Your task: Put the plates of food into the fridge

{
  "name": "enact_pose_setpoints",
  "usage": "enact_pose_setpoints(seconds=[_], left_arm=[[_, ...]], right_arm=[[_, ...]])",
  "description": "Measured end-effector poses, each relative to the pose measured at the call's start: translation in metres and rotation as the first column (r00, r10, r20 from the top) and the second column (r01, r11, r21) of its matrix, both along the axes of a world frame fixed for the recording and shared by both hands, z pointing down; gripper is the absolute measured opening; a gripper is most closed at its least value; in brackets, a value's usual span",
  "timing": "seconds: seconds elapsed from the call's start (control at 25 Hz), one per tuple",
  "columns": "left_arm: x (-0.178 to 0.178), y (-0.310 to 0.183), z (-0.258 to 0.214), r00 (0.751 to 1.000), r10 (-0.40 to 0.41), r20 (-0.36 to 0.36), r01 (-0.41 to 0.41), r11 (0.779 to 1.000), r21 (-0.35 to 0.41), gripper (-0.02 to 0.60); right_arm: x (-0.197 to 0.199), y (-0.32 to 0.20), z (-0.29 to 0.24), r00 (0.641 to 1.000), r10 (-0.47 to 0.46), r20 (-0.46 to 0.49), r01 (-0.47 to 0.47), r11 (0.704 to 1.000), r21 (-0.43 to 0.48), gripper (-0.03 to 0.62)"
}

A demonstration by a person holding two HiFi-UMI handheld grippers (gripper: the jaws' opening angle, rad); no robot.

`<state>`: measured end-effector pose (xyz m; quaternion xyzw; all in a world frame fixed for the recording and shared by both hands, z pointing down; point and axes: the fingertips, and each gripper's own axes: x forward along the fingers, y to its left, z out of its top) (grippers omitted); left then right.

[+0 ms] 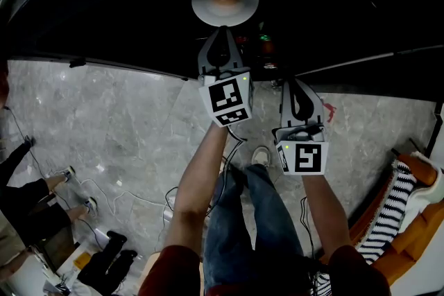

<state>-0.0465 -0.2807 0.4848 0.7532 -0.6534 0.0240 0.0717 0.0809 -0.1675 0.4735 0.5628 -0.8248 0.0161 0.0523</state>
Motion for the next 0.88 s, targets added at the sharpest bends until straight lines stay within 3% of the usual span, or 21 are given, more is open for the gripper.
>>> enact_pose_setpoints(seconds=[0.28,0.56,0.88], left_arm=[[0.002,0.0,0.0,1.0,0.004,0.012,-0.004,1.0,0.011,0.006],[-0.004,0.011,-0.003,0.998,-0.047,-0.042,0.049,0.998,0.046,0.006],[-0.003,0.026,-0.014,0.998,0.019,-0.052,-0.014,0.995,0.094,0.006]], right_arm=[[0.001,0.0,0.002,1.0,0.0,-0.003,0.0,1.0,-0.007,0.011],[-0.001,0.001,-0.001,1.0,-0.005,-0.004,0.005,1.0,-0.001,0.011],[-0.006,0.005,0.0,1.0,-0.018,-0.014,0.018,1.0,-0.001,0.011]])
